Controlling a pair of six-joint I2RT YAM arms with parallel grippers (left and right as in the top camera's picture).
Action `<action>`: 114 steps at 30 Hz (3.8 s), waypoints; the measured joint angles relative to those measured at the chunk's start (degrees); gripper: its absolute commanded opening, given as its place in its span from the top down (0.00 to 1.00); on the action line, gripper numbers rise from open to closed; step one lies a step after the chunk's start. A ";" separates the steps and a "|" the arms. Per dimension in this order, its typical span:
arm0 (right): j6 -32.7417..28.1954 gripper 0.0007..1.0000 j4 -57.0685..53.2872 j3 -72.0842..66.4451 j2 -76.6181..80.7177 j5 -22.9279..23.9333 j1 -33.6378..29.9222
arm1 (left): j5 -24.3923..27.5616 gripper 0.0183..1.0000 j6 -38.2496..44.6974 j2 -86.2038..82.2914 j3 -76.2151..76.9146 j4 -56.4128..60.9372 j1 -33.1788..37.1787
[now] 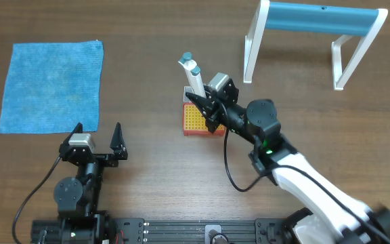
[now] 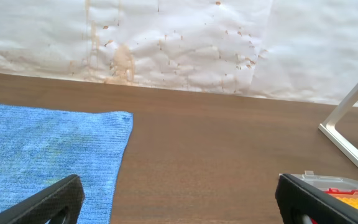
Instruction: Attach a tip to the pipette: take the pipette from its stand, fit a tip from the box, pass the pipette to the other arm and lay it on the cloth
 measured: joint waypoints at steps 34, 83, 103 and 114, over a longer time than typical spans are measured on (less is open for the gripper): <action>25.70 0.92 -46.56 13.57 -7.08 -4.37 0.94 | 22.01 0.01 -32.17 0.00 0.00 1.66 0.00; 30.73 0.92 -41.59 13.57 -7.06 -24.70 0.94 | 59.67 0.17 -70.86 74.93 32.81 57.11 -20.87; 30.95 0.32 -41.57 13.62 -7.08 -26.21 0.87 | 62.38 0.99 -69.96 74.90 33.57 55.56 -17.97; 23.34 0.26 -49.42 13.62 -7.04 -24.57 -11.67 | 49.11 0.99 -56.65 75.03 34.05 19.21 -18.01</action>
